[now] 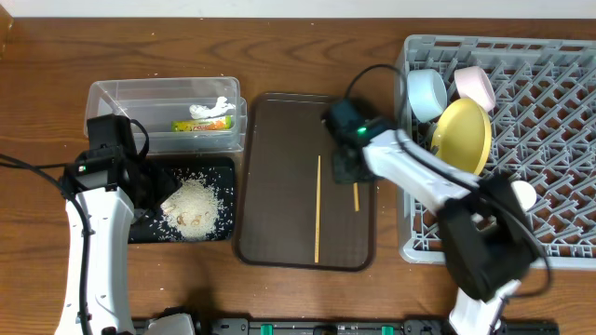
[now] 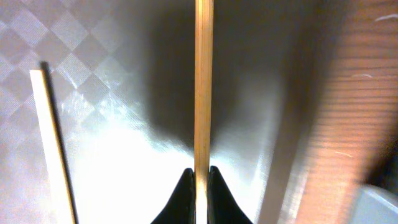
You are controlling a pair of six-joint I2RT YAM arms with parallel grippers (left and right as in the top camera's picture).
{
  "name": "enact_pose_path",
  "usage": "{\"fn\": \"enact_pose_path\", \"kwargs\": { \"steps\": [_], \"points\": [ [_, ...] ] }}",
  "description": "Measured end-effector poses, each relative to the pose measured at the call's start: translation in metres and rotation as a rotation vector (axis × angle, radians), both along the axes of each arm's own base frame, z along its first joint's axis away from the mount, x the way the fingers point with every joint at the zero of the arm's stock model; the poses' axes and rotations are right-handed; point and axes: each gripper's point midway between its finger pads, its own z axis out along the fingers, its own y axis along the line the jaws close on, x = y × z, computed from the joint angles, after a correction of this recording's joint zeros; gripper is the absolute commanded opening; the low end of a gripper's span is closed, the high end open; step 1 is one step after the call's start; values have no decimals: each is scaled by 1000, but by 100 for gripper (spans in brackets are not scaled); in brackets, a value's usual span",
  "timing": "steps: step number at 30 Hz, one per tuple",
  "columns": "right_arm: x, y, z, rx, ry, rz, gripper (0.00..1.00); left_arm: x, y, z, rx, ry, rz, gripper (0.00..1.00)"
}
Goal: Sort waste into correct bins and load items into the dishwasher rack
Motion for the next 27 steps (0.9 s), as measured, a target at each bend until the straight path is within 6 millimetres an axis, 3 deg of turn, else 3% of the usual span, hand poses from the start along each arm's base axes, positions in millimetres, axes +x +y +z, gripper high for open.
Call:
{"fn": "enact_pose_path", "kwargs": {
  "steps": [7, 11, 18, 27],
  "points": [
    [1, -36, 91, 63, -138, 28, 2, 0, 0, 0, 0, 0, 0, 71],
    [-9, -70, 118, 49, -154, 8, 2, 0, 0, 0, 0, 0, 0, 71],
    [-23, -117, 116, 0, -75, -55, 3, 0, 0, 0, 0, 0, 0, 72],
    [-38, -129, 76, -22, -10, -68, 6, 0, 0, 0, 0, 0, 0, 71]
  ]
}}
